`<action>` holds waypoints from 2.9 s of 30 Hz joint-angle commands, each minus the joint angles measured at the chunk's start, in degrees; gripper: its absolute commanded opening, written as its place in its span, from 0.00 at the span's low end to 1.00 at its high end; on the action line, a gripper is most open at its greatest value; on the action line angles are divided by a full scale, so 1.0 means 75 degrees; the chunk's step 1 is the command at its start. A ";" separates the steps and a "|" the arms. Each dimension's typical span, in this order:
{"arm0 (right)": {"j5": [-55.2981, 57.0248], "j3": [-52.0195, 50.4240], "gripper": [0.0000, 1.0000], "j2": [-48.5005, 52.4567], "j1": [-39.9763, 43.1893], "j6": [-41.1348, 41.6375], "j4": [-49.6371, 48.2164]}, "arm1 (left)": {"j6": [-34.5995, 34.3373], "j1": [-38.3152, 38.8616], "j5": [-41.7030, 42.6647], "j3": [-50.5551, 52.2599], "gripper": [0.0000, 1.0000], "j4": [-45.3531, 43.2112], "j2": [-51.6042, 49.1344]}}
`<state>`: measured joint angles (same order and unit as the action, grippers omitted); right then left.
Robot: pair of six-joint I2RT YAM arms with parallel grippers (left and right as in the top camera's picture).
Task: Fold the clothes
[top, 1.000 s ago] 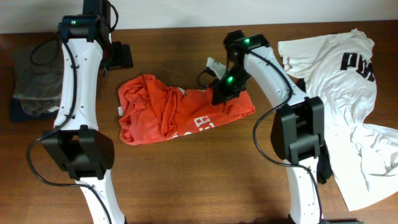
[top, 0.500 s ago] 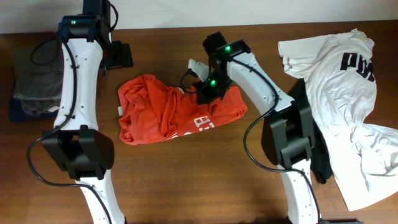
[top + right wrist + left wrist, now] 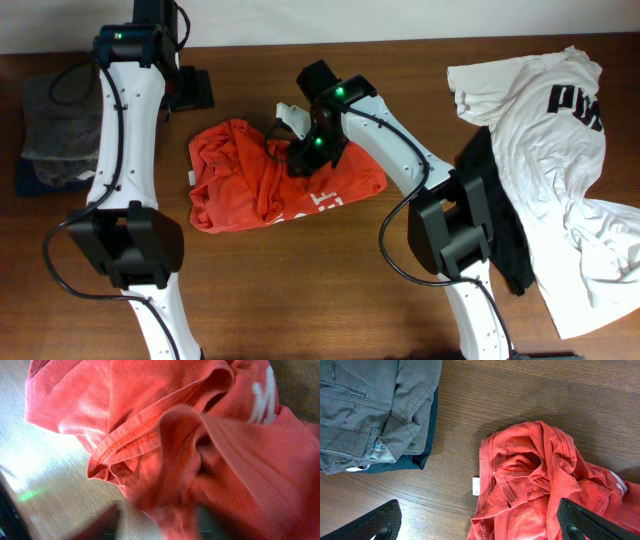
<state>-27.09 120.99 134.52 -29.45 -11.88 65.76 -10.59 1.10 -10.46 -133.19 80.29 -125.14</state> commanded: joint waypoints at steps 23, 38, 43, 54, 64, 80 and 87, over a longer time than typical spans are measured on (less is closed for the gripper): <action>0.1696 0.0408 0.51 -0.0388 0.0472 0.0050 0.0565 | 0.0073 -0.0020 0.0431 -0.0093 0.99 0.0303 0.0181; 0.1061 0.0414 0.52 -0.0391 0.1918 0.0044 0.1064 | 0.1489 -0.0656 0.2372 0.2690 0.98 -0.0047 0.0157; 0.0950 0.0411 0.53 -0.0391 0.2203 0.0044 0.1090 | 0.1982 -0.0691 0.2500 0.3582 0.98 -0.0705 0.0154; 0.0962 0.0411 0.52 -0.0391 0.2244 0.0020 0.1131 | 0.2661 -0.0723 0.3028 0.5455 0.84 -0.2626 0.0152; 0.1107 0.0411 0.52 -0.0391 0.2244 0.0017 0.1207 | 0.2655 -0.1017 0.3051 0.6053 0.58 -0.3509 0.0143; 0.1084 0.0411 0.51 -0.0391 0.2244 0.0020 0.1504 | 0.2317 -0.1212 0.3284 0.5974 0.01 -0.3678 0.0606; 0.0635 0.0277 0.06 -0.0388 0.2165 0.0026 0.1495 | 0.2224 -0.1539 0.3284 0.5671 0.01 -0.3681 0.1699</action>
<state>-20.14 123.66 134.43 -12.69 -11.73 77.14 7.07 -9.02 13.54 -88.71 52.71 -119.22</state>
